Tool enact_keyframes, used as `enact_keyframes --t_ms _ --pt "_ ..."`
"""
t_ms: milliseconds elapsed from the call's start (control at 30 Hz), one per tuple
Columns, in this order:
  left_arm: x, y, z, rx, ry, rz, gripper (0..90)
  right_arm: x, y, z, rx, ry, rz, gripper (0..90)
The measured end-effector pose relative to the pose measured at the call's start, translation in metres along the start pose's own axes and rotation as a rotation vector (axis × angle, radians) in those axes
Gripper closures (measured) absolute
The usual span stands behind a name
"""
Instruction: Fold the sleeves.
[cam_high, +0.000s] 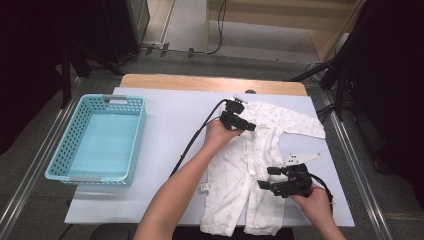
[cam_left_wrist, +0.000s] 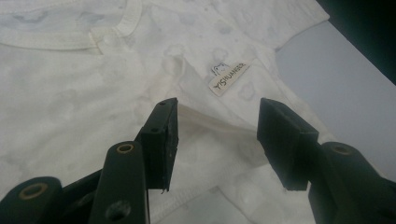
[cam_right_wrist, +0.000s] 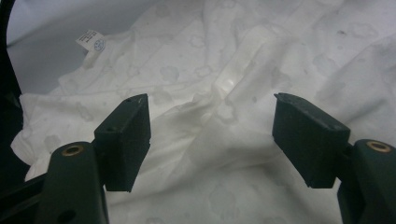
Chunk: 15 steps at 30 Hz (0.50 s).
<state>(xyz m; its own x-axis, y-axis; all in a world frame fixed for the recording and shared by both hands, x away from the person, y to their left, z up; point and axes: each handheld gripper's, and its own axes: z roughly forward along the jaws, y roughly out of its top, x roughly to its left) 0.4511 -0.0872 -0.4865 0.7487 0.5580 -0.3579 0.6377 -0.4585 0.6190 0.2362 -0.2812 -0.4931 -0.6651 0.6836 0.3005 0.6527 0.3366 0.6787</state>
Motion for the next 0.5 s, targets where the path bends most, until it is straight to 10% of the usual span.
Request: enact_keyframes --t_ms 500 --pt "-0.025 0.006 0.016 0.026 -0.037 0.076 53.2 -0.001 0.000 -0.001 -0.002 -0.002 0.002 26.5"
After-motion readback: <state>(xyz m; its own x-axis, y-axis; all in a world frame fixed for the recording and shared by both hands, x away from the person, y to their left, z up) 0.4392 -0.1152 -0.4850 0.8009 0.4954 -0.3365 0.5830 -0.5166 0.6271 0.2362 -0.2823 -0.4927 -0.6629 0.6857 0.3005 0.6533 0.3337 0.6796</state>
